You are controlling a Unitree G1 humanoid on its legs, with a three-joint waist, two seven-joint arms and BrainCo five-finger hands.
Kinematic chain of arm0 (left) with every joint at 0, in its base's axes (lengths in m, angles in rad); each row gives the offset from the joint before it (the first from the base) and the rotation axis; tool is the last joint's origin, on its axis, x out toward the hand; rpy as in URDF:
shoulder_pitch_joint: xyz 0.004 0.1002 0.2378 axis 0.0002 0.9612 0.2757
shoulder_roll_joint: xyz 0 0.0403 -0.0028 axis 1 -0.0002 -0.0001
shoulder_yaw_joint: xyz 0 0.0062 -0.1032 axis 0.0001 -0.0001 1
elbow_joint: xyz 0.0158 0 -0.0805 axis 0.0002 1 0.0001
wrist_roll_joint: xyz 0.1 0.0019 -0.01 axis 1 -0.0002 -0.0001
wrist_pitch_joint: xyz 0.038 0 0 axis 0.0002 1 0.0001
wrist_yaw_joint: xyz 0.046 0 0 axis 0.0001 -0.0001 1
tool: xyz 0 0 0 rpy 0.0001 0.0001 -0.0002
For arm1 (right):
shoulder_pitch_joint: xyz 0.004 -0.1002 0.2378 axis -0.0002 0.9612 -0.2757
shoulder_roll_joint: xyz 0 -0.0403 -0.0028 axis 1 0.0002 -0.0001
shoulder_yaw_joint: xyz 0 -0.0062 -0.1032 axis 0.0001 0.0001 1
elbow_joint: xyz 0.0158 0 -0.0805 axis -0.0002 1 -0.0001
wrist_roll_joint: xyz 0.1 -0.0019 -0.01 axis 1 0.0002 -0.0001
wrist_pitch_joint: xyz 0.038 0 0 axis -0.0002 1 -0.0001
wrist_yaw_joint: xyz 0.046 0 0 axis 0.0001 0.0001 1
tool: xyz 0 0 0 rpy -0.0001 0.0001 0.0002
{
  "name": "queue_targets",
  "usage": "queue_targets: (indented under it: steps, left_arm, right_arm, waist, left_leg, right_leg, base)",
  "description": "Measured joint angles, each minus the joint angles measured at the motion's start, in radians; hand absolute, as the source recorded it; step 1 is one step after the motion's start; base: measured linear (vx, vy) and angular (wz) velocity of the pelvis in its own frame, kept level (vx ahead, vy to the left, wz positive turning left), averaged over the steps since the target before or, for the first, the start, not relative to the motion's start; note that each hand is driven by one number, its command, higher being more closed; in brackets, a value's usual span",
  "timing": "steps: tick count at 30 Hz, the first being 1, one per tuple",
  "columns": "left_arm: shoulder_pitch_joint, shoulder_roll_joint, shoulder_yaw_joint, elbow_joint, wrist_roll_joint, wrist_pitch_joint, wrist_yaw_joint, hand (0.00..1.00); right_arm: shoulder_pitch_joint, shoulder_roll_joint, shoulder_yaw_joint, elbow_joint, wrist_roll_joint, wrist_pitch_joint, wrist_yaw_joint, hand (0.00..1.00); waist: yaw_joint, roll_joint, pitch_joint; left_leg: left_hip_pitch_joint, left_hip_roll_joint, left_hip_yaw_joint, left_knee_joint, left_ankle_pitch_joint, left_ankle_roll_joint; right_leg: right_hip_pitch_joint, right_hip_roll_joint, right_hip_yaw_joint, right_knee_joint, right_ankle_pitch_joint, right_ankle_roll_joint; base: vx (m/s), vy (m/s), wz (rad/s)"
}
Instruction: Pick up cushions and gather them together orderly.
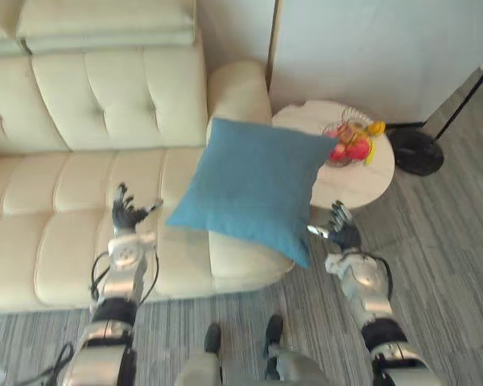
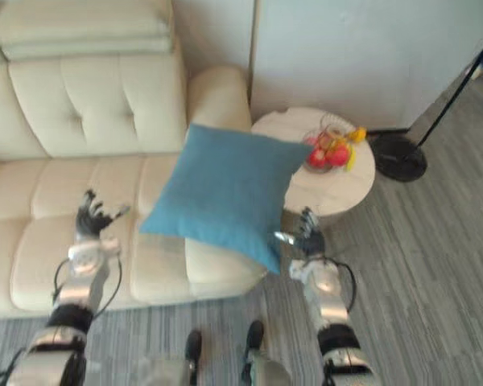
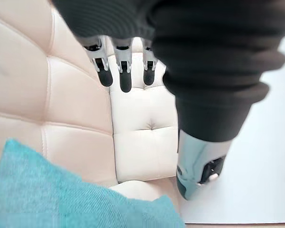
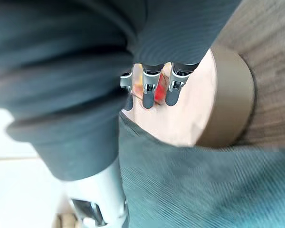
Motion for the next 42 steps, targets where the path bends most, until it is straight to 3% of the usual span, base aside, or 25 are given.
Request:
queue_targets:
  steps: [4, 8, 12, 19, 20, 21, 28, 31, 34, 42]
  left_arm:
    - [-0.11, -0.013, -0.024, 0.055, -0.027, 0.0, 0.02, 0.0]
    - [-0.263, -0.056, -0.058, 0.103, -0.035, 0.001, 0.024, 0.0]
    - [-0.391, -0.086, -0.066, 0.136, -0.035, 0.002, 0.025, 0.0]
    - [-0.497, -0.121, -0.062, 0.186, -0.037, 0.001, 0.051, 0.0]
    - [-0.497, -0.13, -0.062, 0.187, -0.037, 0.0, 0.063, 1.0]
    - [-0.497, -0.133, -0.062, 0.187, -0.037, 0.0, 0.065, 1.0]
    - [-0.497, -0.14, -0.063, 0.159, -0.148, -0.012, 0.084, 1.0]
    - [-0.495, -0.143, -0.067, 0.081, -0.197, -0.015, 0.107, 1.0]
    - [-0.472, -0.16, -0.093, -0.025, -0.22, -0.025, 0.134, 1.0]
    - [-0.16, -0.189, -0.212, -0.465, -0.192, -0.065, 0.167, 1.0]
  right_arm:
    - [-0.06, 0.0, -0.001, -0.007, 0.032, 0.0, -0.036, 0.0]
    - [-0.131, 0.003, -0.002, -0.011, 0.043, 0.004, -0.068, 0.0]
    - [-0.241, 0.004, 0.001, -0.011, 0.073, 0.005, -0.084, 0.0]
    - [-0.424, 0.033, 0.049, -0.012, 0.088, 0.003, -0.115, 0.0]
    - [-0.438, 0.04, 0.052, -0.012, 0.088, 0.002, -0.123, 0.0]
    - [-0.442, 0.039, 0.057, -0.012, 0.088, 0.002, -0.126, 1.0]
    - [-0.508, 0.029, 0.079, -0.012, 0.069, 0.004, -0.156, 1.0]
    - [-0.515, 0.025, 0.079, -0.017, 0.069, 0.004, -0.164, 1.0]
    - [-0.501, 0.025, 0.082, -0.019, 0.069, 0.016, -0.167, 1.0]
    - [-0.129, 0.027, 0.153, -0.364, 0.054, 0.028, -0.184, 1.0]
  waist:
    - [0.004, -0.004, 0.008]
    - [0.006, -0.002, 0.047]
    - [0.007, 0.001, 0.085]
    - [0.013, 0.0, 0.098]
    - [0.014, 0.001, 0.1]
    - [0.014, 0.001, 0.1]
    - [0.015, 0.006, 0.103]
    - [0.017, 0.006, 0.103]
    - [0.017, 0.022, 0.121]
    - [0.022, 0.028, 0.122]
  left_leg:
    - [-0.123, 0.004, 0.014, 0.062, -0.006, -0.002]
    - [-0.215, 0.033, 0.08, 0.158, -0.056, -0.001]
    - [-0.307, 0.044, 0.102, 0.213, -0.048, 0.002]
    - [-0.443, 0.066, 0.122, 0.277, -0.046, -0.002]
    - [-0.444, 0.067, 0.123, 0.277, -0.046, -0.002]
    - [-0.444, 0.068, 0.123, 0.276, -0.046, -0.002]
    - [-0.442, 0.07, 0.111, 0.255, -0.04, -0.01]
    - [-0.431, 0.069, 0.102, 0.235, -0.021, -0.022]
    - [-0.381, 0.07, 0.095, 0.219, -0.016, -0.03]
    - [-0.181, 0.07, 0.101, 0.159, -0.023, -0.037]
  right_leg:
    - [-0.124, -0.007, 0.014, 0.062, -0.001, 0.0]
    - [-0.192, -0.008, 0.022, 0.109, -0.004, -0.001]
    - [-0.275, -0.013, 0.022, 0.146, -0.003, -0.001]
    - [-0.39, -0.005, 0.02, 0.149, 0.011, -0.012]
    - [-0.39, -0.004, 0.02, 0.147, 0.011, -0.012]
    - [-0.39, -0.004, 0.02, 0.146, 0.011, -0.012]
    - [-0.39, -0.001, 0.014, 0.142, 0.011, -0.012]
    - [-0.388, -0.001, 0.011, 0.142, 0.01, -0.012]
    - [-0.341, 0.002, 0.008, 0.143, 0.001, -0.013]
    - [-0.191, -0.009, -0.01, 0.219, -0.099, -0.017]
  base:
    - [-0.09, -0.018, -0.07]
    - [-0.08, 0.015, -0.06]
    - [-0.08, 0.007, 0.03]
    - [-0.01, -0.008, 0.0]
    - [0.03, -0.019, 0.01]
    - [0.04, -0.02, 0.01]
    - [0.01, -0.012, 0.02]
    - [0.04, -0.026, 0.09]
    - [0.05, -0.014, 0.09]
    - [0.09, -0.012, 0.09]
